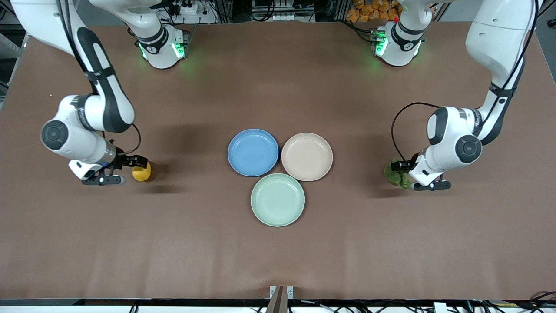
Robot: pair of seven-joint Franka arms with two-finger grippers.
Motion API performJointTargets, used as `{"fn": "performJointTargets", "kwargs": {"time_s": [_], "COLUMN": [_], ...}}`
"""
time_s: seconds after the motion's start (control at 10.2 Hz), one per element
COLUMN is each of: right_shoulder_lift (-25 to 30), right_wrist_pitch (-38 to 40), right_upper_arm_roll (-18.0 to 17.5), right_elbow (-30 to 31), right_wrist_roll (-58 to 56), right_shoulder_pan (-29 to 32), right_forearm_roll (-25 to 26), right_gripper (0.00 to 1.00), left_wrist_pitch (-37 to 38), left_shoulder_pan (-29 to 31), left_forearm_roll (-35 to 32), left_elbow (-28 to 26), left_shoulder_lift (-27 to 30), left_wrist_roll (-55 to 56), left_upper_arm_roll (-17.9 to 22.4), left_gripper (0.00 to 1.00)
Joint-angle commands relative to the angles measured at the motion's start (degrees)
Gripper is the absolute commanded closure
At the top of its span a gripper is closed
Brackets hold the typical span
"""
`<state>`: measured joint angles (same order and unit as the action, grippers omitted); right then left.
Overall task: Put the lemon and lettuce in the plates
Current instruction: 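Lower the right gripper onto the lemon while the left gripper grasps the lettuce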
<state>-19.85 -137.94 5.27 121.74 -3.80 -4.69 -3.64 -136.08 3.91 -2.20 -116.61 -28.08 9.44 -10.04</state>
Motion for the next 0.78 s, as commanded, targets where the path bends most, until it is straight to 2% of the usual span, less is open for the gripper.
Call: {"fn": "performJointTargets", "kwargs": {"time_s": [0.0,0.29,0.39,0.59,0.68], "right_shoulder_lift": [-1.5,-4.39,-5.37,-5.55,-5.64], "right_wrist_pitch": [-4.44,-8.9,-12.06,-12.36,-12.27], "right_upper_arm_roll": [0.01,0.01,0.01,-0.08,0.01], "right_elbow": [2.09,2.88,3.75,4.03,4.03], "right_wrist_roll": [0.2,0.2,0.2,0.2,0.2], "right_shoulder_pan": [-0.14,-0.84,-0.84,-0.84,-0.84], "right_forearm_roll": [-0.75,-0.75,-0.75,-0.75,-0.75], "right_gripper": [0.0,0.0,0.0,0.0,0.03], "left_wrist_pitch": [-0.24,-0.24,-0.24,-0.15,-0.15], "left_shoulder_pan": [-0.3,-0.39,-0.48,-1.18,-1.62], "left_forearm_roll": [-1.05,-1.05,-1.05,-1.05,-1.05], "left_elbow": [2.17,3.05,3.23,3.76,3.76], "left_shoulder_lift": [-2.67,-4.09,-4.53,-4.62,-4.62], "left_wrist_roll": [1.64,1.64,1.9,2.86,3.22], "left_upper_arm_roll": [-0.07,-0.07,-0.07,-0.07,0.02], "left_gripper": [0.0,0.0,0.05,0.24,0.39]}}
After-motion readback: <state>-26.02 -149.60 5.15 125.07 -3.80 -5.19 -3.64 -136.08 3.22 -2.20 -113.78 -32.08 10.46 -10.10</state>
